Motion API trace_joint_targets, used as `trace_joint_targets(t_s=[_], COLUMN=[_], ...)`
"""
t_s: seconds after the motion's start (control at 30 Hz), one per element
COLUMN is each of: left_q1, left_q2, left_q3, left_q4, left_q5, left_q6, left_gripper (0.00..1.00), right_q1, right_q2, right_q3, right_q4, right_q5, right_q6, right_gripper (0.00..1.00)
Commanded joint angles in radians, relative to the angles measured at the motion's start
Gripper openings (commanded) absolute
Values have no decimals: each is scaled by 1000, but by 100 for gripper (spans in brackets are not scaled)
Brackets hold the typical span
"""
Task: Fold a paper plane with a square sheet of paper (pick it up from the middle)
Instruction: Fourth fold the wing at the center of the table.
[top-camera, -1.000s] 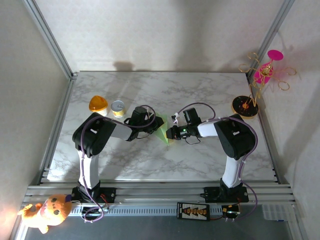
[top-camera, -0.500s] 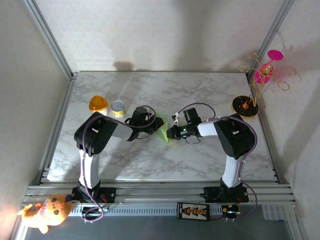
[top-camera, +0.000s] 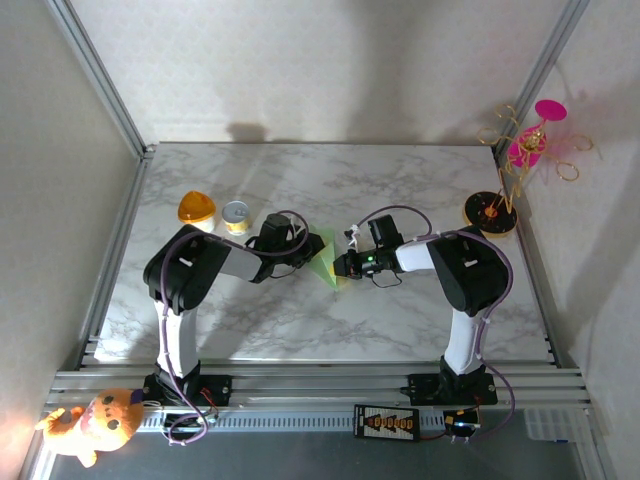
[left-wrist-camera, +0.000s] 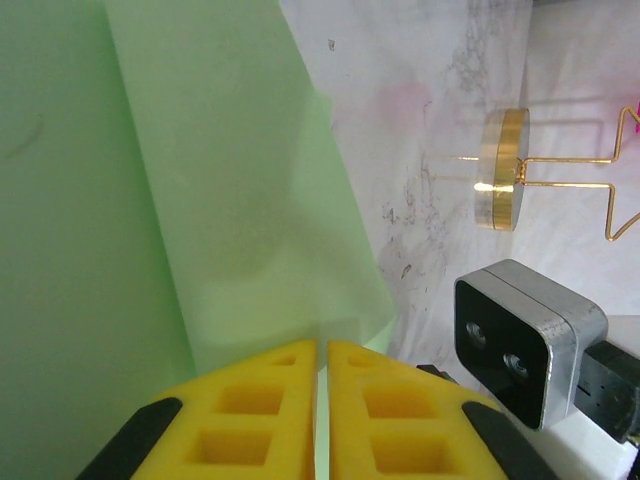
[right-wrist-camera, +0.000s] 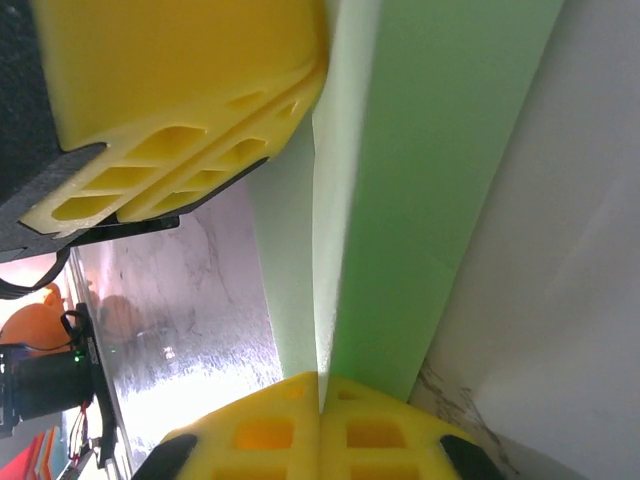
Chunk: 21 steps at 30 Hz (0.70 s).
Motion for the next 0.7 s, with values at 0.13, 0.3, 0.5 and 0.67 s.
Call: trace_joint_targets(t_s=[0.13, 0.3, 0.5, 0.67], left_q1=[4, 4, 4, 4], left_q2=[19, 32, 42, 38], left_q3=[-15, -7, -2, 1], left_q4=[89, 56, 31, -9], left_q5=[39, 6, -9, -42], left_q6=[-23, -26, -24, -13], left_gripper=[11, 10, 10, 10], right_q1=[-46, -46, -46, -46], right_q2=[104, 107, 109, 110], right_q3=[-52, -47, -42, -41], right_q4=[-188, -197, -203, -204], right_q5=[266, 270, 270, 272], right_q6=[-23, -25, -28, -30], right_gripper=[0, 0, 2, 2])
